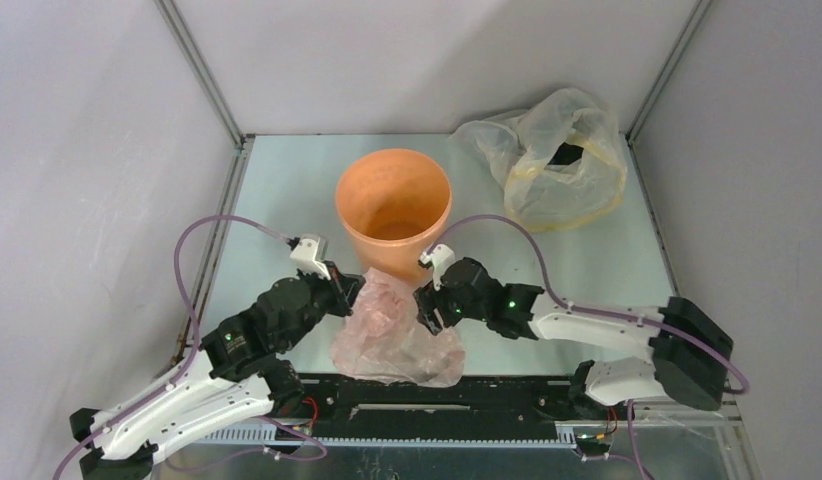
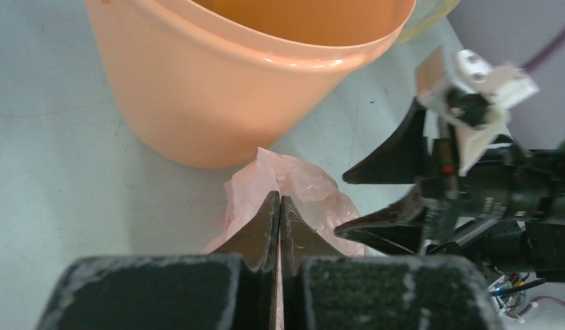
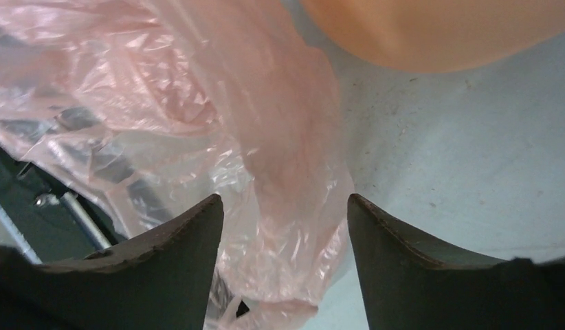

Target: Put the trash bags into the trash bin

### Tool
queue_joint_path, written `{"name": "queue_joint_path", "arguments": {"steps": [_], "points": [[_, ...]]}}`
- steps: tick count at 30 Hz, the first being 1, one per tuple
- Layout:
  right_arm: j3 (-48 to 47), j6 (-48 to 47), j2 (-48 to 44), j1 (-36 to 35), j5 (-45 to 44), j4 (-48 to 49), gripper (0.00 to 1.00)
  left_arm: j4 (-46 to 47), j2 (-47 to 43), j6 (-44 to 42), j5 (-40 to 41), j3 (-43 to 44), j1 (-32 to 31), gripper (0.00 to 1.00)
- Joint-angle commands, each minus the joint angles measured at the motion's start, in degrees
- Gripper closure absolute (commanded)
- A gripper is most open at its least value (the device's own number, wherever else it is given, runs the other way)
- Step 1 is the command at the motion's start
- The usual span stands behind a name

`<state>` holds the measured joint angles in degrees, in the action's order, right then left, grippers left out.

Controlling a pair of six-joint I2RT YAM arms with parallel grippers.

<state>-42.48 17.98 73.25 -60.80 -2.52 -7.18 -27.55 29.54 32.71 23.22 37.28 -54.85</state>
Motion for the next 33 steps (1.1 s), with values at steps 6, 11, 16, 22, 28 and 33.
{"name": "queue_joint_path", "arguments": {"steps": [6, 11, 16, 22, 28, 33], "points": [[-2.96, 4.76, 7.66, 0.4, -8.02, 6.62, 0.92, 1.85, 0.76, -0.25, 5.55, -1.32, 1.53, 1.0], [-5.35, 7.15, 8.53, 6.17, -9.05, 9.45, 1.0, 5.93, 6.37, 0.51, 1.05, -0.66, 12.03, 1.0], [-8.95, 8.68, 11.38, 12.99, -6.52, 11.82, 1.0, 12.83, 13.45, -0.77, -0.88, 1.38, 18.6, 1.0], [-16.2, 7.65, 15.89, 17.01, -4.82, 8.38, 1.0, 15.72, 20.95, -2.66, -6.24, 5.74, 23.42, 1.0], [-14.77, 7.17, 12.59, 16.89, -6.83, 0.03, 1.0, 15.17, 12.9, -3.1, -12.92, 1.05, 23.36, 0.91], [-10.22, 6.29, 7.26, 16.4, -5.55, -3.97, 1.0, 18.28, 5.05, 2.47, -25.46, -8.09, 23.38, 0.49]]}}
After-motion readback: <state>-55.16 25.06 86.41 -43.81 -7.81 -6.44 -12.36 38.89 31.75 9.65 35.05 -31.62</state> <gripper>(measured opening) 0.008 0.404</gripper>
